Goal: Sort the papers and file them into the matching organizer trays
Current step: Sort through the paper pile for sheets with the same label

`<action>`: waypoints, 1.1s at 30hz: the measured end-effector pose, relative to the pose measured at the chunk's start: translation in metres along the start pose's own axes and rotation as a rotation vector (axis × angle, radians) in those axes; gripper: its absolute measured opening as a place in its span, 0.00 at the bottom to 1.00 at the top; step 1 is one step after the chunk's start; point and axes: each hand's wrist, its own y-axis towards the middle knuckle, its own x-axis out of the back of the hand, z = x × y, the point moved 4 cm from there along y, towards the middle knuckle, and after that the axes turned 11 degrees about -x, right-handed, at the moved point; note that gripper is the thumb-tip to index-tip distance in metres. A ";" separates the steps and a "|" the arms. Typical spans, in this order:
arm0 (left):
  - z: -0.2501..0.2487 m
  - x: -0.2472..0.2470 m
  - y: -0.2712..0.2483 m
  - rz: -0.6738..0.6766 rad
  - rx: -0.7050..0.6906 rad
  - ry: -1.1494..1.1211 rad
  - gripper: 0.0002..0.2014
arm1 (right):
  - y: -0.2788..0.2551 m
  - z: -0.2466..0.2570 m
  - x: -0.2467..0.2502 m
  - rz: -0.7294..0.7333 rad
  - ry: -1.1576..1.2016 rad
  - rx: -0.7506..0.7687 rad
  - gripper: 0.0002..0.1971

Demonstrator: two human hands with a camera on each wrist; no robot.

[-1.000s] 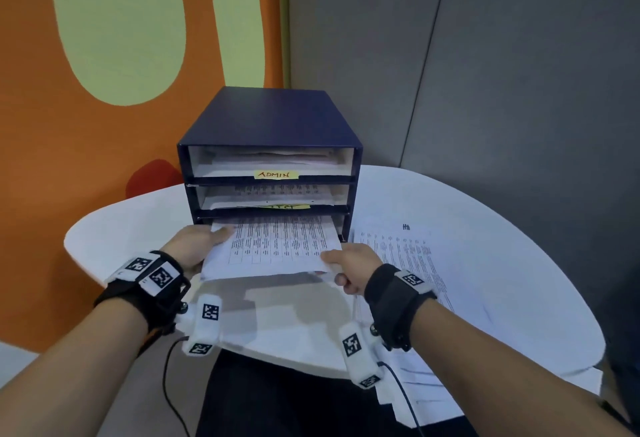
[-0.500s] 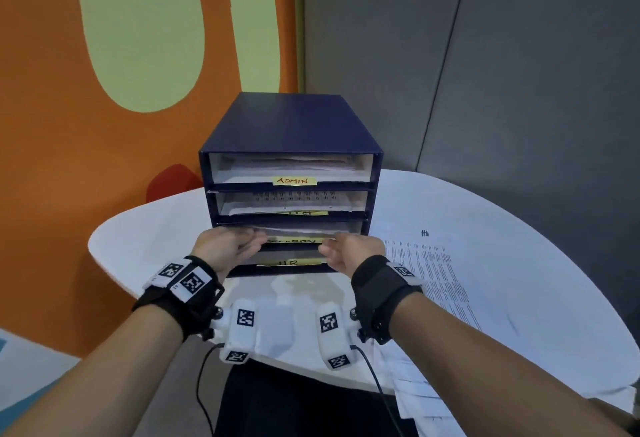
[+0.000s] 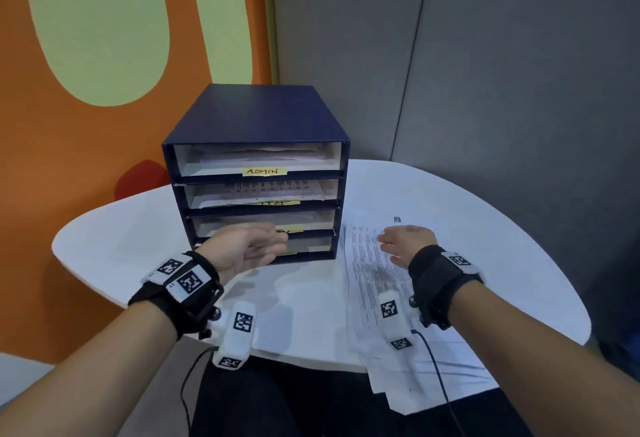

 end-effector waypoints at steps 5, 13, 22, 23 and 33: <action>0.022 -0.041 -0.009 0.040 0.099 0.147 0.18 | 0.011 -0.009 0.089 -0.547 -0.538 0.039 0.22; 0.074 -0.112 0.008 0.238 0.190 0.480 0.37 | 0.014 -0.036 0.115 -0.618 -0.935 -0.080 0.50; 0.105 -0.151 0.018 0.112 0.115 0.561 0.26 | -0.011 -0.043 0.159 -0.618 -0.593 0.023 0.15; 0.108 -0.152 0.019 0.109 0.110 0.563 0.23 | -0.015 -0.044 0.164 -0.617 -0.573 0.042 0.12; 0.117 -0.169 0.021 0.117 0.069 0.558 0.12 | -0.032 -0.057 0.196 -0.670 -0.470 0.237 0.14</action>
